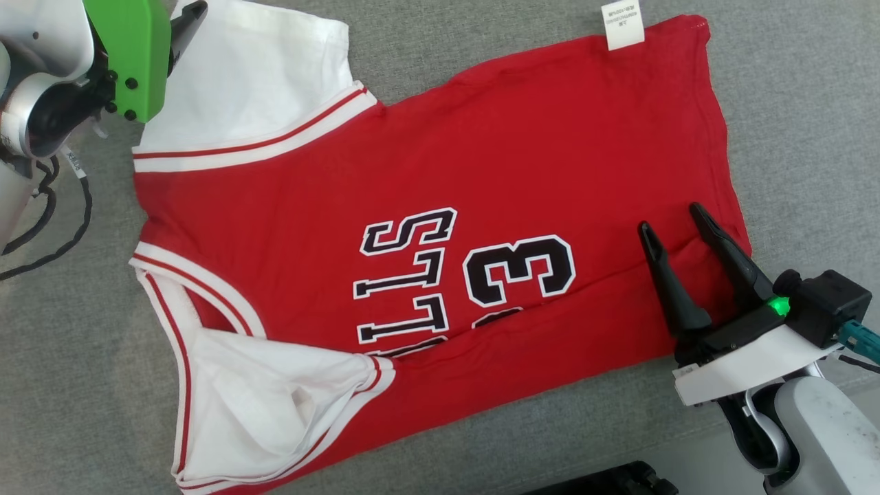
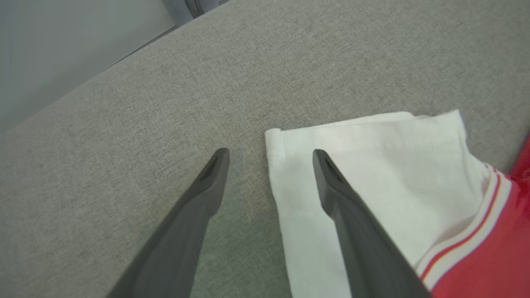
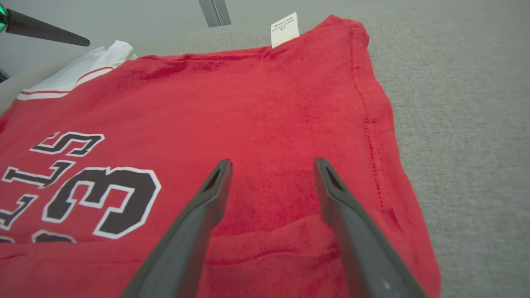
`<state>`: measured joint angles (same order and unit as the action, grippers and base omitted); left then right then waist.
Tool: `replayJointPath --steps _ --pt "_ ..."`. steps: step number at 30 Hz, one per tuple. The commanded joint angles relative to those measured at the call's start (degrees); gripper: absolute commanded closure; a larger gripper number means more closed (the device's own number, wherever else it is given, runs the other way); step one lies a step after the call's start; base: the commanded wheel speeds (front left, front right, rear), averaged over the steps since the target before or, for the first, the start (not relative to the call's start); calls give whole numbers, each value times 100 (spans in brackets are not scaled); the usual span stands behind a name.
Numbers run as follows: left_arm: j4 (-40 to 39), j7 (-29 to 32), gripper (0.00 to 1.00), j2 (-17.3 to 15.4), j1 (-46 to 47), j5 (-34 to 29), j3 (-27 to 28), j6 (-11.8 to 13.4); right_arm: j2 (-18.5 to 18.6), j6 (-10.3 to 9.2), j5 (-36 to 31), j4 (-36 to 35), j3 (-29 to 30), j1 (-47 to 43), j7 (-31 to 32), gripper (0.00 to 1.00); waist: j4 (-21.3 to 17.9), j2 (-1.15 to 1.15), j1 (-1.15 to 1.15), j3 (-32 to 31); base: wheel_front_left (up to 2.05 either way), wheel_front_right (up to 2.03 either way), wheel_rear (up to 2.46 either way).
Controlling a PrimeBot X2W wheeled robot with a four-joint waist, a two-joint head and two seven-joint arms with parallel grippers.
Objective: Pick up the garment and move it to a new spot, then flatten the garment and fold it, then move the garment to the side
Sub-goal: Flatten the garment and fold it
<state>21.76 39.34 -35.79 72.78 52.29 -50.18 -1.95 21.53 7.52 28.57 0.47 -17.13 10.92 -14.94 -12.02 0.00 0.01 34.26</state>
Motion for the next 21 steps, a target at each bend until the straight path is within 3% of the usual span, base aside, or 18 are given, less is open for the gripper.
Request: replayJointPath --steps 1,15,18,20,21 --pt "47 14 0 -22 127 -59 0 -17 -39 -8 -22 7 6 113 -26 0 -192 0 -1 157 0 0 0" --pt "414 40 1 -140 243 -313 -128 146 -200 -8 -233 -58 -49 159 -31 0 -343 0 -1 224 0 0 0" --pt "439 196 18 -165 195 -226 -146 166 -202 -8 -255 -54 -53 148 -31 0 -344 0 -1 223 0 0 0" --pt "427 325 45 -191 151 -162 -169 178 -208 -8 -248 -68 -70 164 -32 0 -343 0 -1 232 0 0 0" --pt "408 359 52 -204 145 -136 -172 171 -207 -8 -241 -78 -74 179 -32 0 -340 0 -1 241 0 0 0"
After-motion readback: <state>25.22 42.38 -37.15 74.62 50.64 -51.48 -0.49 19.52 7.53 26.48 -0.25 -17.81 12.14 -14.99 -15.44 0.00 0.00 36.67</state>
